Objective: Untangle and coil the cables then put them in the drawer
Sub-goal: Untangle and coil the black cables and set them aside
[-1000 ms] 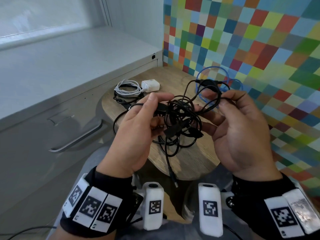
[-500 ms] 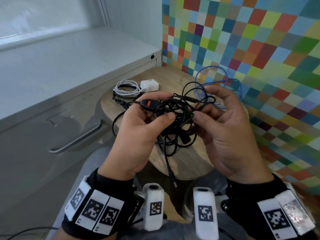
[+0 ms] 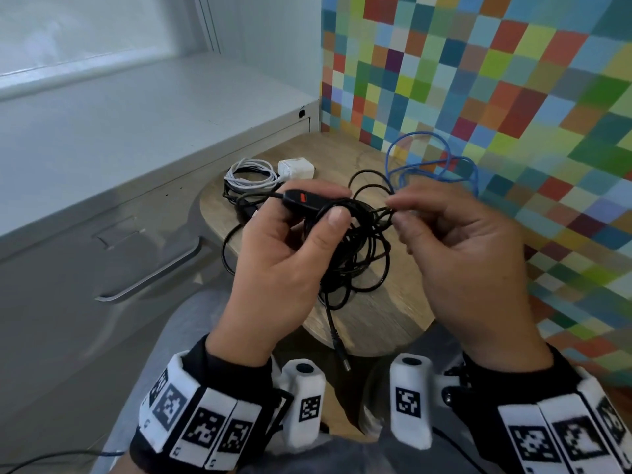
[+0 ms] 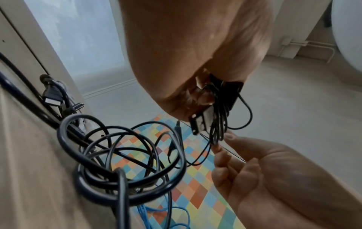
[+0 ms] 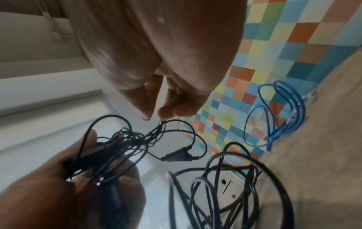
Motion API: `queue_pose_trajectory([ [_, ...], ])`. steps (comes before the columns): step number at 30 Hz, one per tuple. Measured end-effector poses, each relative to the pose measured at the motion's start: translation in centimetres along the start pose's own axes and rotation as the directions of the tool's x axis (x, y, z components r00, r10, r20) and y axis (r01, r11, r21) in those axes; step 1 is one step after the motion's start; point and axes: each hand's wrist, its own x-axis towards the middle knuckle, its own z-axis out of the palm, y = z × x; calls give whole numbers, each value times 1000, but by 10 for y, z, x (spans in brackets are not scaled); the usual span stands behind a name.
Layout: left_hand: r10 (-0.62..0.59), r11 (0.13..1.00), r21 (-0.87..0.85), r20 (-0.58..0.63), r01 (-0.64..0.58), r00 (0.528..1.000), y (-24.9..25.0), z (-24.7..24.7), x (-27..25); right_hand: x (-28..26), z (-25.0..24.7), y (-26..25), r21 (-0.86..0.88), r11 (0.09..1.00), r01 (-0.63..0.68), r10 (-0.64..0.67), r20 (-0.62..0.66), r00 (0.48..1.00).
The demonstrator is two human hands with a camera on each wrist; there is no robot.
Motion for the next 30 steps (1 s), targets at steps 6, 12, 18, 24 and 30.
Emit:
queue_pose_trajectory([
  [6, 104, 993, 55, -22, -103, 994, 1, 0, 1, -3, 9, 1, 9, 999, -40, 38, 181, 983],
  [12, 138, 971, 223, -204, -91, 969, -6, 2, 0, -9, 15, -4, -11, 1000, 3, -1, 210, 978],
  [18, 134, 974, 210, -226, -86, 965, -9, 6, -1, -12, 22, -9, 226, 959, -169, 99, 291, 952],
  [24, 15, 992, -122, -154, -34, 988, -12, -4, 2, -10, 18, -6, 339, 905, -257, 170, 266, 949],
  [30, -52, 976, -216, -96, 31, 994, -15, -13, 4, -9, 16, -4, 477, 832, -284, 130, 331, 935],
])
